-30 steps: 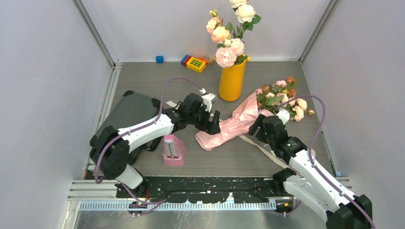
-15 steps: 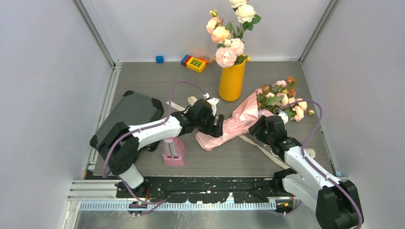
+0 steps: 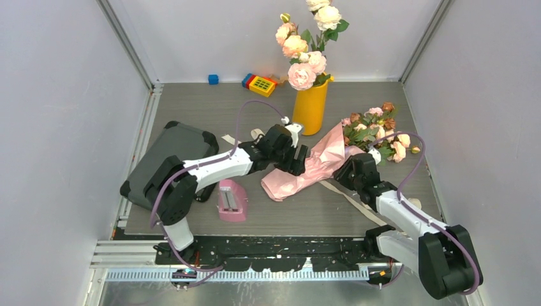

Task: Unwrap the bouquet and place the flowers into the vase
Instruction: Untie the ribbon from the wrapping paper, then unfold the wrapping paper at the center of the board.

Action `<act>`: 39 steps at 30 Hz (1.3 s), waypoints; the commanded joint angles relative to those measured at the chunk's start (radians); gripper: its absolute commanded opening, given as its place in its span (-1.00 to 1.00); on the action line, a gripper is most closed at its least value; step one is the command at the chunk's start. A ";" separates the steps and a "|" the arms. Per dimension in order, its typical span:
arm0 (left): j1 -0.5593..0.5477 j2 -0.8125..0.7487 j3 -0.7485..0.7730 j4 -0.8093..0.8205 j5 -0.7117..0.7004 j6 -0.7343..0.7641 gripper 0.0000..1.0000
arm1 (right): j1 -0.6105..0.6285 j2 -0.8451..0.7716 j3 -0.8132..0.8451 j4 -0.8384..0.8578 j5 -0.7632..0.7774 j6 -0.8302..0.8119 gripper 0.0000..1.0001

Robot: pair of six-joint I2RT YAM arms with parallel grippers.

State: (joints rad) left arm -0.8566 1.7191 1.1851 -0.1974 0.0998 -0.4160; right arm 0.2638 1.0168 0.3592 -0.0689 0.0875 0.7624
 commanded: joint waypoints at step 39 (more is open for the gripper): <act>-0.007 0.061 0.096 0.074 0.017 0.118 0.53 | -0.070 -0.097 0.075 -0.122 0.046 -0.019 0.17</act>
State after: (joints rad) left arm -0.8593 1.8366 1.2724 -0.1665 0.0563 -0.2661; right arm 0.2207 0.8921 0.4419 -0.2890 0.1379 0.7643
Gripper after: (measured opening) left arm 0.749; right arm 0.542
